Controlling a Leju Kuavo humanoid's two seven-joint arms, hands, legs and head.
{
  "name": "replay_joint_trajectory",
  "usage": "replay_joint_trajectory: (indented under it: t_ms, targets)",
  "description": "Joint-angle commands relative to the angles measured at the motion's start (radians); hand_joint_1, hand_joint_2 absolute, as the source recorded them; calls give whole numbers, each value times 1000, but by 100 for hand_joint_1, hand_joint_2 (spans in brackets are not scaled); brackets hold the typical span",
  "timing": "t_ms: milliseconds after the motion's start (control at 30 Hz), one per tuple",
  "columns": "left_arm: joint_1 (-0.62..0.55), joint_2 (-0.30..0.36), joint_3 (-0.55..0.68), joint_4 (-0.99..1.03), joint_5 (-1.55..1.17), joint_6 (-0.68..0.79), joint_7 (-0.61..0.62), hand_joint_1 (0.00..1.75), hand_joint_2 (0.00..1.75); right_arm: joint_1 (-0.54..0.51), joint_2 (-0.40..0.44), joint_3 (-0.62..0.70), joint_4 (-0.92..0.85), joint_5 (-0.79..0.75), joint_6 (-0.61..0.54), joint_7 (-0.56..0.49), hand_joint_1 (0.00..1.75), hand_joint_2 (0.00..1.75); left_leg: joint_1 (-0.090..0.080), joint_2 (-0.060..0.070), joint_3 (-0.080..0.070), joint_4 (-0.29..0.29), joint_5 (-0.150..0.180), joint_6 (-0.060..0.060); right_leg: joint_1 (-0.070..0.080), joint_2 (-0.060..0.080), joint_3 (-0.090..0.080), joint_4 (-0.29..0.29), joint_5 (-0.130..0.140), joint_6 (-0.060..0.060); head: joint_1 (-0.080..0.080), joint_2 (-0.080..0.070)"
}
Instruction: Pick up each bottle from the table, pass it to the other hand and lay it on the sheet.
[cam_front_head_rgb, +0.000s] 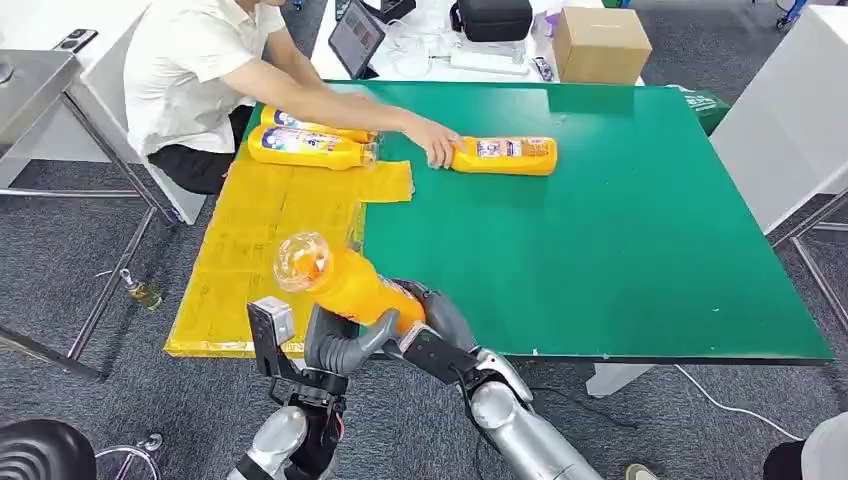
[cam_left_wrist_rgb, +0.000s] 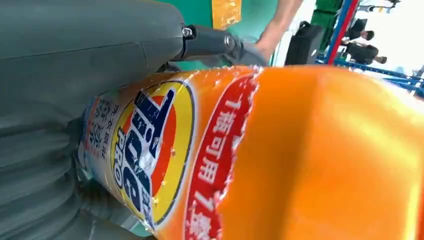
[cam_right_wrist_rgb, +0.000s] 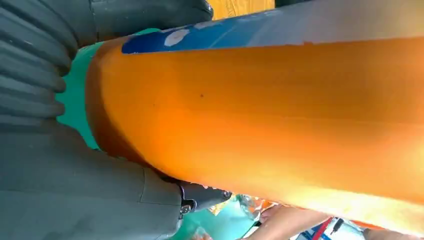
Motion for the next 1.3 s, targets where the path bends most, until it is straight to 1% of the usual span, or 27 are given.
replay_joint_trajectory:
  t_ms: [33,100,233,300,333,367,400,433,533,567,600,633,667,700,733,767,800,833,933,967,1033,1067,1133,1200,1233,1267,1300]
  targets:
    - [-75,-3,-13,67,-1,-2,-29,175,175,-10,-20,119,-4,29,-4,-33,0,175,1,0,6,0,-3,1,2,-2,7,-1,-3,-4,0,0]
    - [-79,5,-13,55,6,-21,-28,175,175,0,-23,132,-16,35,-6,-57,0,175,0,0,2,0,-1,1,1,-1,2,0,-1,-2,0,0]
    - [-73,21,-7,22,39,-66,-10,175,175,29,-29,141,-61,27,-17,-108,0,175,1,0,8,0,-4,2,2,-3,9,-1,-4,-5,0,0]
    - [-76,28,3,15,39,-66,-10,175,175,34,-32,144,-63,27,-15,-108,0,175,1,-1,4,0,-2,1,2,-2,4,-1,-2,-3,0,0]
    - [-77,27,22,17,47,-62,-6,175,175,38,-35,142,-65,35,-33,-113,0,175,1,0,6,0,-3,1,2,-2,7,0,-3,-4,0,0]
    - [-79,28,28,18,49,-62,-6,175,175,41,-34,136,-66,36,-48,-121,0,175,0,0,2,0,-1,1,1,-1,3,0,-1,-2,0,0]
    - [-87,32,35,19,47,-71,-6,175,175,55,-26,121,-79,96,-187,-179,0,175,1,1,4,0,-2,1,1,0,4,0,-2,-3,0,0]
    - [-94,41,34,18,47,-92,-2,175,175,68,-24,123,-121,111,-277,-179,0,175,1,0,2,0,-1,0,1,-1,2,0,-1,-2,0,0]
    - [-96,44,36,18,47,-95,-1,175,175,68,-23,125,-120,110,-277,-179,0,175,1,-1,3,0,-2,1,2,-2,3,0,-2,-3,1,0]
    - [-96,49,34,17,42,-103,-1,175,175,74,-23,127,-148,117,-312,-179,0,175,0,0,3,0,-2,1,1,-1,3,0,-1,-3,0,0]
    - [-105,65,27,21,5,-109,-8,175,175,67,-38,158,-176,186,-492,-179,0,175,0,1,5,0,-2,1,1,0,5,0,-2,-3,0,0]
    - [-120,71,38,36,-123,-9,-34,175,175,174,38,-61,-451,551,-555,-179,0,175,0,1,3,0,-2,1,1,1,3,0,-1,-3,0,0]
    - [-134,68,46,56,-206,69,-60,175,175,193,64,-114,-518,699,-555,-179,0,175,1,2,5,0,-2,1,1,1,4,0,-1,-3,0,0]
    - [-148,68,53,82,-294,144,-69,175,175,192,71,-113,-543,626,-555,-179,0,175,1,0,2,2,-3,1,2,-2,2,3,-4,-5,0,0]
    - [-165,69,82,127,-309,154,-46,175,175,202,97,-155,-586,604,-555,-179,0,175,1,-1,5,3,-5,1,2,-3,5,4,-5,-6,0,0]
    - [-177,76,82,154,-350,178,-46,175,175,203,101,-164,-586,601,-555,-179,0,175,0,-1,2,3,-3,1,1,-3,1,4,-4,-5,2,0]
    - [-205,91,83,220,-473,251,-49,175,175,212,113,-171,-566,555,-555,-179,0,175,0,-2,1,0,-1,0,1,-3,2,2,-2,-4,3,0]
    - [-242,106,74,292,-634,332,-10,175,175,198,111,-183,-538,521,-555,-179,0,175,0,1,4,0,-3,0,1,-1,3,2,-3,-5,2,0]
    - [-242,106,74,292,-634,332,-10,175,175,198,111,-183,-538,521,-555,-179,0,175,1,-5,3,-1,0,0,2,-6,4,-1,-2,-3,4,0]
    - [-263,121,67,327,-698,364,6,175,175,192,111,-184,-517,513,-555,-179,0,175,2,-4,5,-1,0,0,3,-5,6,-1,-2,-4,3,0]
    - [-331,133,42,435,-933,408,125,175,175,189,126,-198,-521,501,-555,-179,0,175,2,0,5,-1,0,1,3,-2,5,-1,-1,-4,4,0]
    - [-350,125,62,463,-994,403,147,175,175,192,134,-210,-583,528,-555,-179,0,175,1,-1,4,-1,0,0,2,-3,4,-1,0,-3,3,0]
    - [-370,104,113,497,-980,349,144,175,175,207,153,-233,-665,551,-555,-179,0,175,1,-2,1,0,1,0,1,-5,2,1,-1,-3,3,0]
    - [-377,102,123,513,-986,323,156,175,175,217,153,-235,-654,548,-555,-179,0,175,1,-3,1,0,1,0,1,-5,2,1,-1,-3,4,0]
    - [-395,111,108,550,-1079,334,204,175,175,215,148,-235,-636,523,-555,-179,0,175,2,-3,6,1,-1,0,3,-6,7,1,-3,-6,3,0]
    - [-395,111,108,550,-1079,334,204,175,175,215,148,-235,-636,523,-555,-179,0,175,1,-1,3,-1,1,0,2,-3,3,-1,0,-3,3,0]
    - [-395,111,108,550,-1079,334,204,175,175,215,148,-235,-636,523,-555,-179,0,175,1,0,5,-1,0,0,2,-3,5,-2,-1,-4,3,0]
